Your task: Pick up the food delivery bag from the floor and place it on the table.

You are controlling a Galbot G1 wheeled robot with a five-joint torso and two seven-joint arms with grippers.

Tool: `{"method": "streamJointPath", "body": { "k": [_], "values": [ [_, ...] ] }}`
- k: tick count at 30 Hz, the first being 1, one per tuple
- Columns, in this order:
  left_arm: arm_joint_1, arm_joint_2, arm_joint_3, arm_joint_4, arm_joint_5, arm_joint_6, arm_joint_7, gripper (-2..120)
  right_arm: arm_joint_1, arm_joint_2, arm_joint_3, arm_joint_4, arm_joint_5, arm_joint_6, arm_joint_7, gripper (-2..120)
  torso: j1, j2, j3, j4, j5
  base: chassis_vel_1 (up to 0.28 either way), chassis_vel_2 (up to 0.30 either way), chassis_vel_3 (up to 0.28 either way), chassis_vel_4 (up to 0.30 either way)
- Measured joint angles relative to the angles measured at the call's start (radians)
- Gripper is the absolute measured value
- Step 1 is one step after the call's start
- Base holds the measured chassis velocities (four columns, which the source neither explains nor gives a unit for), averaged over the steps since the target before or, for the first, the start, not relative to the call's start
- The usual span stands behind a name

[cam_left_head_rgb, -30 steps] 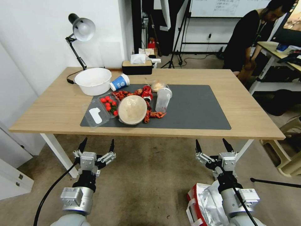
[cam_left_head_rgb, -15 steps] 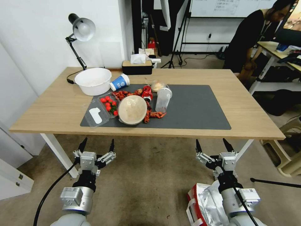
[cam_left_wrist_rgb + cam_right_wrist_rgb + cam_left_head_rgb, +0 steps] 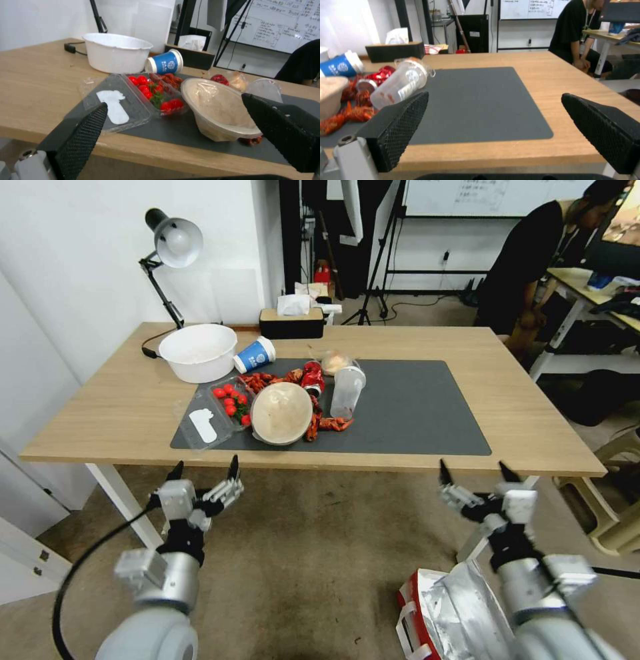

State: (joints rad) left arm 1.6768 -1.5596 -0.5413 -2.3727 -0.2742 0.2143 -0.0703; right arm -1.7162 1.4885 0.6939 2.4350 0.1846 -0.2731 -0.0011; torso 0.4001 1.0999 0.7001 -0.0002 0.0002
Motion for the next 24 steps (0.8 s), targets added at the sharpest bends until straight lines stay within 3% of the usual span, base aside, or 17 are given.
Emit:
{"method": "streamJointPath", "body": {
  "k": [1, 12, 24],
  "values": [
    [-0.006, -0.003, 0.000, -0.003, -0.016, 0.011, -0.003, 100, 0.013, -0.002, 0.023, 0.022, 0.029, -0.042, -0.001, 100, 0.000, 0.000, 0.000, 0.0001, -0.0005, 0.000, 0.000, 0.000, 0.000],
    [0.002, 0.014, -0.023, 0.074, 0.017, -0.095, 0.050, 100, 0.011, -0.031, 0.024, -0.005, 0.049, -0.009, -0.006, 100, 0.000, 0.000, 0.000, 0.0001, -0.0002, 0.000, 0.000, 0.000, 0.000],
    [0.006, 0.024, -0.033, 0.088, 0.002, -0.114, 0.059, 100, 0.014, -0.036, 0.021, -0.010, 0.045, -0.004, -0.011, 100, 0.000, 0.000, 0.000, 0.0002, -0.0002, 0.000, 0.000, 0.000, 0.000]
  ]
}}
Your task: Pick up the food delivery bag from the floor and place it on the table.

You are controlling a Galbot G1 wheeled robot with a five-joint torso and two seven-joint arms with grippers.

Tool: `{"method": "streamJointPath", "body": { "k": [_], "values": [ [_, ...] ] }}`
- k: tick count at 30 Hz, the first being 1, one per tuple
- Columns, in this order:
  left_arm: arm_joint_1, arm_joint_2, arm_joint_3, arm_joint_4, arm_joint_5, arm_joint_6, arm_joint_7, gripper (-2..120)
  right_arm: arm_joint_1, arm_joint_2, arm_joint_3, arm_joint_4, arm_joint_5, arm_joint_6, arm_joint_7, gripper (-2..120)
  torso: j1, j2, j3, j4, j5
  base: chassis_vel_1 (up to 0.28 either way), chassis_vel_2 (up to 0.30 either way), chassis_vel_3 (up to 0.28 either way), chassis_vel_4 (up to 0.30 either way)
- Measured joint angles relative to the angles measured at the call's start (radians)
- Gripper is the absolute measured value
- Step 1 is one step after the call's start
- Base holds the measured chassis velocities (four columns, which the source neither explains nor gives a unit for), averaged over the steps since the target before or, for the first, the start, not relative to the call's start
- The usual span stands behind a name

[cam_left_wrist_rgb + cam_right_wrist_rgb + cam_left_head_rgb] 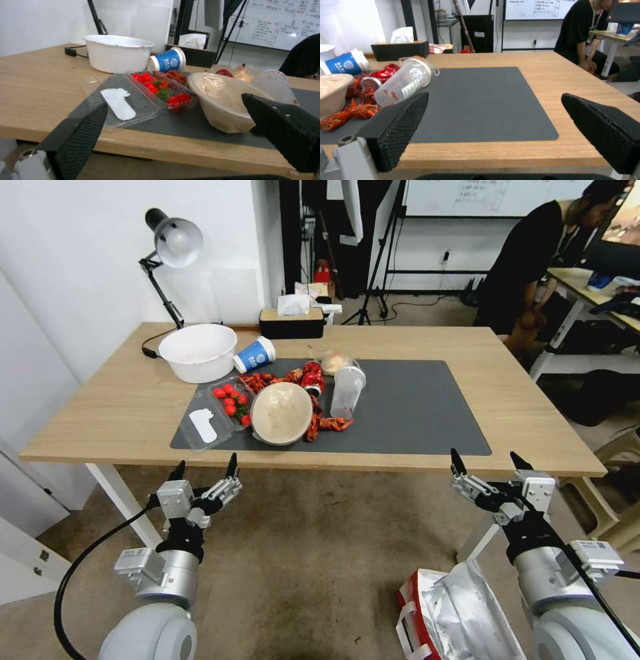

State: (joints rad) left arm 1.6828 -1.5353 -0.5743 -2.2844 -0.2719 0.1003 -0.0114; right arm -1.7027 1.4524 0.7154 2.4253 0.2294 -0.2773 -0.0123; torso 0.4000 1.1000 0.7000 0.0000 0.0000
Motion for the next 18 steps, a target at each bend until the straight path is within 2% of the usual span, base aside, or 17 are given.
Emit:
{"method": "streamJointPath", "body": {
  "k": [9, 18],
  "values": [
    [0.001, 0.002, -0.002, 0.001, 0.002, 0.004, -0.001, 100, 0.005, -0.004, -0.001, -0.006, 0.000, 0.002, 0.000, 100, -0.001, -0.001, -0.001, 0.0000, 0.0000, 0.000, 0.000, 0.000, 0.000],
    [0.003, 0.003, -0.004, 0.007, 0.008, 0.000, -0.001, 100, 0.006, -0.007, -0.004, -0.010, 0.000, 0.003, 0.001, 100, -0.019, -0.042, -0.023, 0.0000, 0.0000, 0.000, 0.000, 0.000, 0.000]
  ]
}}
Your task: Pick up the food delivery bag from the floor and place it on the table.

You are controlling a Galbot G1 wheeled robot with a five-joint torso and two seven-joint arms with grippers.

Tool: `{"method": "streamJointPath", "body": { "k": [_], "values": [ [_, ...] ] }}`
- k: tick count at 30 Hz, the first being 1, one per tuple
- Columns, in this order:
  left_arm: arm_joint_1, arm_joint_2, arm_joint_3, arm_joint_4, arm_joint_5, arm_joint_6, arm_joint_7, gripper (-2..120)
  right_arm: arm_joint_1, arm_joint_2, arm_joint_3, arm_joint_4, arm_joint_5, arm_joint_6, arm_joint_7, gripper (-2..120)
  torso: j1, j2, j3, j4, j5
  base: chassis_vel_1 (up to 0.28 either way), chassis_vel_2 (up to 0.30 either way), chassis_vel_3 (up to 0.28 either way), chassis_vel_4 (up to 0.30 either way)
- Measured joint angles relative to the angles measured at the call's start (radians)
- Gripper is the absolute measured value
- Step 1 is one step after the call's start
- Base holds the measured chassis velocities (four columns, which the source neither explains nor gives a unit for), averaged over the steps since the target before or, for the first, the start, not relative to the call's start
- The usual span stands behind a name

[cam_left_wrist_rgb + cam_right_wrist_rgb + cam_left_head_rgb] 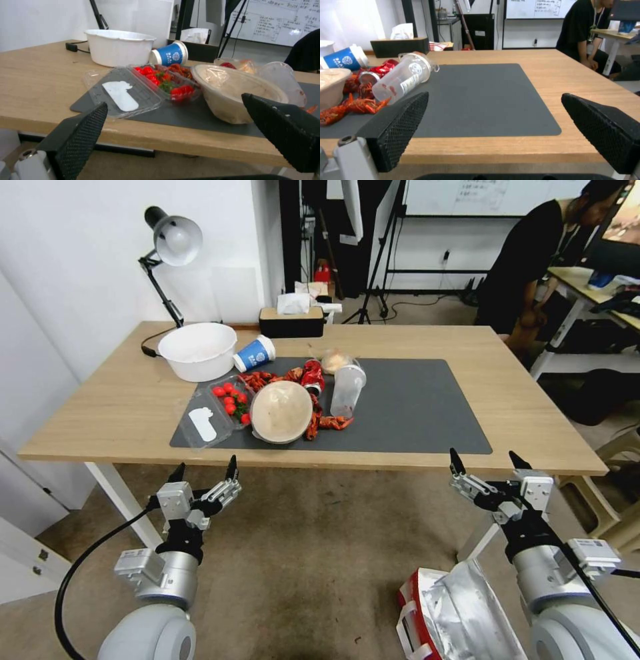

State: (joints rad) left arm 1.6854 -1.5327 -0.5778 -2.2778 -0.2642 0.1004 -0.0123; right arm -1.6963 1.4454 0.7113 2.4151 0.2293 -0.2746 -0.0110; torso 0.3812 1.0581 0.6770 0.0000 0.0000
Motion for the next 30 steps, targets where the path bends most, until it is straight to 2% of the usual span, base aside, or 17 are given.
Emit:
{"method": "streamJointPath", "body": {
  "k": [30],
  "values": [
    [-0.006, 0.002, 0.000, 0.028, 0.013, -0.039, 0.012, 100, -0.004, -0.003, -0.009, -0.012, -0.010, 0.013, -0.003, 100, -0.064, -0.149, -0.085, 0.0000, 0.0000, 0.000, 0.000, 0.000, 0.000]
  ]
}}
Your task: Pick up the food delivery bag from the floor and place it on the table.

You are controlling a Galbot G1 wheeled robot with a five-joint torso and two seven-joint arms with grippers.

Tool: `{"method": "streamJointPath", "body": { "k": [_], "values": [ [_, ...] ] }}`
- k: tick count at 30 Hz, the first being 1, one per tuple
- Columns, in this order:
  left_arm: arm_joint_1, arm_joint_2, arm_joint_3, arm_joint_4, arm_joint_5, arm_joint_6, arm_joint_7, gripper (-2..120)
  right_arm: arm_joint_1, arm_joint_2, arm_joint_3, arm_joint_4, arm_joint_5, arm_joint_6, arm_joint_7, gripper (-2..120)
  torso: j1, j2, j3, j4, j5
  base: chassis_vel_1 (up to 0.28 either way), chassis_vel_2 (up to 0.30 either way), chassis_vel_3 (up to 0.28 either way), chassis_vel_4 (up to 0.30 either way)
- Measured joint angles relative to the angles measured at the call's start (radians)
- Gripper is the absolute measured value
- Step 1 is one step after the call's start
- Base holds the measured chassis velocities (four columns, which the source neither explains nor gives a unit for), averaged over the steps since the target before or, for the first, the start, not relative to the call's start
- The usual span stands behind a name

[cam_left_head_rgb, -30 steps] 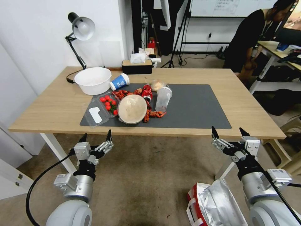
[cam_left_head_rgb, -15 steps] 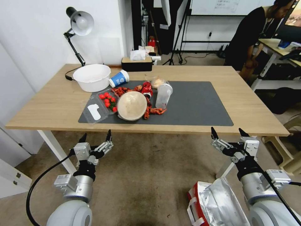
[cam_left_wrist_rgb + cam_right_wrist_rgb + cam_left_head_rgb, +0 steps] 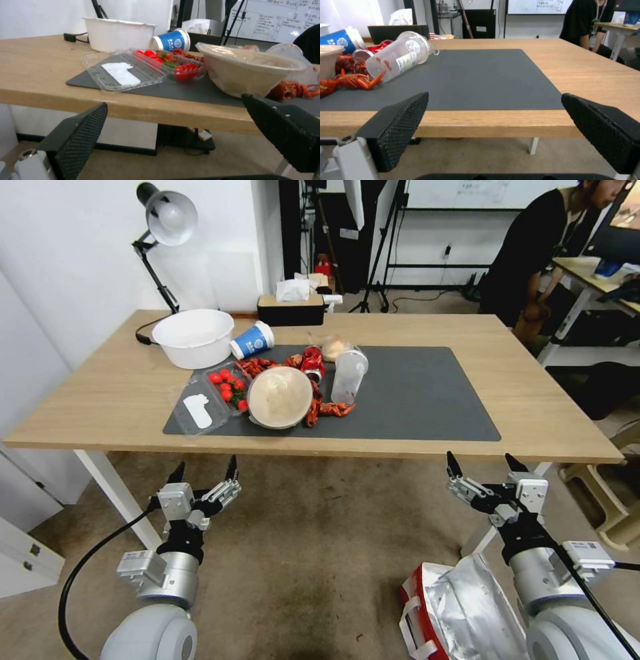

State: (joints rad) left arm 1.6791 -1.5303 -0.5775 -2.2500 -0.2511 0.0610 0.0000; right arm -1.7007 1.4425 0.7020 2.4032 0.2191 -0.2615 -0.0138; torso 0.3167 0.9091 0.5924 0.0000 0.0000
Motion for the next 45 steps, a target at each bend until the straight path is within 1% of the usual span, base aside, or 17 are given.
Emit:
{"method": "streamJointPath", "body": {
  "k": [1, 2, 4, 5, 17, 22, 33, 34, 37, 41, 43, 45],
  "values": [
    [-0.001, 0.000, 0.000, 0.002, 0.001, -0.001, 0.001, 100, 0.001, 0.000, 0.000, -0.001, 0.000, 0.000, 0.000, 100, -0.004, -0.009, -0.005, 0.0000, 0.0000, 0.000, 0.000, 0.000, 0.000],
    [-0.001, 0.000, 0.000, 0.002, 0.001, -0.001, 0.001, 100, 0.001, 0.000, 0.000, -0.001, 0.000, 0.000, 0.000, 100, -0.004, -0.009, -0.005, 0.0000, 0.0000, 0.000, 0.000, 0.000, 0.000],
    [-0.001, 0.001, 0.001, 0.003, 0.002, -0.001, 0.002, 100, 0.003, 0.000, 0.000, -0.002, 0.000, 0.000, 0.000, 100, -0.010, -0.023, -0.013, 0.0000, 0.0001, 0.000, 0.000, 0.000, 0.000],
    [-0.001, 0.001, 0.001, 0.003, 0.002, -0.001, 0.002, 100, 0.003, 0.000, 0.000, -0.002, 0.000, 0.000, 0.000, 100, -0.010, -0.023, -0.013, 0.0000, 0.0001, 0.000, 0.000, 0.000, 0.000],
    [-0.002, 0.004, 0.001, 0.009, 0.005, -0.008, 0.006, 100, 0.003, 0.002, 0.000, -0.002, -0.003, 0.000, -0.001, 100, -0.036, -0.084, -0.048, 0.0000, 0.0000, 0.000, 0.000, 0.000, 0.000],
    [-0.001, 0.006, 0.001, 0.009, 0.004, -0.009, 0.007, 100, 0.003, 0.004, -0.001, -0.002, -0.003, -0.001, -0.002, 100, -0.043, -0.100, -0.058, 0.0000, 0.0000, 0.000, 0.000, 0.000, 0.000],
    [-0.003, 0.005, 0.003, 0.011, 0.004, -0.011, 0.010, 100, 0.007, 0.006, -0.003, -0.002, -0.006, -0.002, -0.003, 100, -0.066, -0.155, -0.089, 0.0000, 0.0000, 0.000, 0.000, 0.000, 0.000],
    [-0.003, 0.005, 0.003, 0.011, 0.004, -0.011, 0.010, 100, 0.007, 0.006, -0.003, -0.002, -0.006, -0.002, -0.003, 100, -0.066, -0.155, -0.089, 0.0000, 0.0000, 0.000, 0.000, 0.000, 0.000],
    [-0.004, 0.007, 0.003, 0.012, 0.004, -0.011, 0.010, 100, 0.010, 0.006, -0.002, -0.002, -0.006, -0.002, -0.003, 100, -0.073, -0.174, -0.100, 0.0000, 0.0000, 0.000, 0.000, 0.000, 0.000],
    [-0.004, 0.009, 0.003, 0.012, 0.003, -0.011, 0.010, 100, 0.013, 0.006, -0.001, -0.003, -0.005, -0.002, -0.003, 100, -0.077, -0.184, -0.106, 0.0000, 0.0000, 0.000, 0.000, 0.000, 0.000],
    [-0.004, 0.011, 0.001, 0.012, 0.002, -0.011, 0.010, 100, 0.014, 0.007, -0.002, -0.003, -0.005, -0.002, -0.003, 100, -0.083, -0.198, -0.115, 0.0000, 0.0000, 0.000, 0.000, 0.000, 0.000],
    [-0.003, 0.012, 0.001, 0.012, 0.002, -0.011, 0.010, 100, 0.015, 0.008, -0.002, -0.003, -0.005, -0.003, -0.003, 100, -0.085, -0.204, -0.118, 0.0000, 0.0000, 0.000, 0.000, 0.000, 0.000]
  ]
}}
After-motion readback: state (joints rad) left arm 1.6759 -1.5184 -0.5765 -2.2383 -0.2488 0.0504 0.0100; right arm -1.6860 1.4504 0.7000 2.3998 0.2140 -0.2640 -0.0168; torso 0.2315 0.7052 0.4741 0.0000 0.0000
